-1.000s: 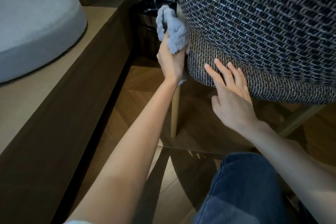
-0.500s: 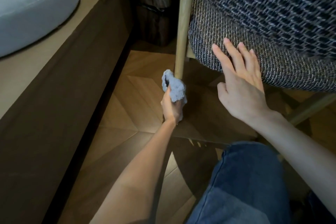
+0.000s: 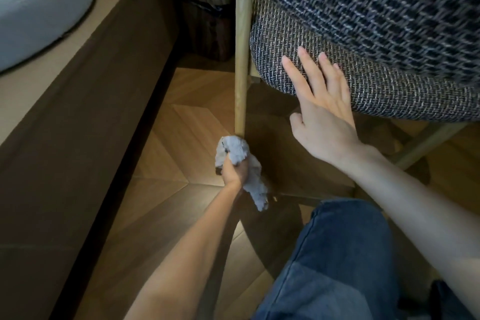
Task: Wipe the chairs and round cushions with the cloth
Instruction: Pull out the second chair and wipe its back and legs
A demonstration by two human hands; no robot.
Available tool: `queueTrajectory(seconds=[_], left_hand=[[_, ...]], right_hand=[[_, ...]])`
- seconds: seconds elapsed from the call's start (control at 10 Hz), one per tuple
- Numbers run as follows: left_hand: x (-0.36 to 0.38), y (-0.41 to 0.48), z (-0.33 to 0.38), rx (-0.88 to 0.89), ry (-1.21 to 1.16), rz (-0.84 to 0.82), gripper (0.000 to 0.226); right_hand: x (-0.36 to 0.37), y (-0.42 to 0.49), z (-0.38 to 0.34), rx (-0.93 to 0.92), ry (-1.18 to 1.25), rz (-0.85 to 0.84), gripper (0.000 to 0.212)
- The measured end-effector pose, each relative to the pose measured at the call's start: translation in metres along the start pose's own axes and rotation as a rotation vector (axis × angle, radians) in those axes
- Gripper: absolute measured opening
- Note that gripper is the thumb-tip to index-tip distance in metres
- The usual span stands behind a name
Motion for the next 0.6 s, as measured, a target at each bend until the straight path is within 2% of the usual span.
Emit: queueTrajectory(seconds=[0.1, 0.2, 0.3, 0.4, 0.5, 0.6], left_hand=[[-0.013, -0.046, 0.045, 0.061, -0.101, -0.006, 0.04], [-0.008, -0.082, 0.075, 0.202, -0.204, -0.1, 0.045], [0.006, -0.117, 0.101, 0.261, -0.277, -0.206, 0.05], [0.034, -0.142, 0.117, 0.25, -0.322, -0.39, 0.064], [0.065, -0.167, 0.122, 0.161, -0.324, -0.541, 0.079], [0.095, -0.189, 0.122, 0.089, -0.268, -0.685, 0.055]], right_hand=[[-0.007, -0.002, 0.001, -0.018, 0.135, -0.06, 0.079], [-0.018, -0.016, 0.002, -0.098, 0.334, -0.099, 0.068], [-0.028, -0.046, 0.016, -0.022, 0.569, -0.109, 0.054], [-0.025, -0.079, 0.043, 0.247, 0.79, -0.227, 0.046], [-0.018, -0.108, 0.068, 0.387, 0.875, -0.417, 0.041], [-0.035, -0.126, 0.101, 0.45, 0.879, -0.353, 0.021]])
Point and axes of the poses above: each hand's wrist, its own y-axis towards the middle knuckle, its own x-axis out of the palm, z = x × y, the point moved 7 cm from there along y, towards the middle knuckle
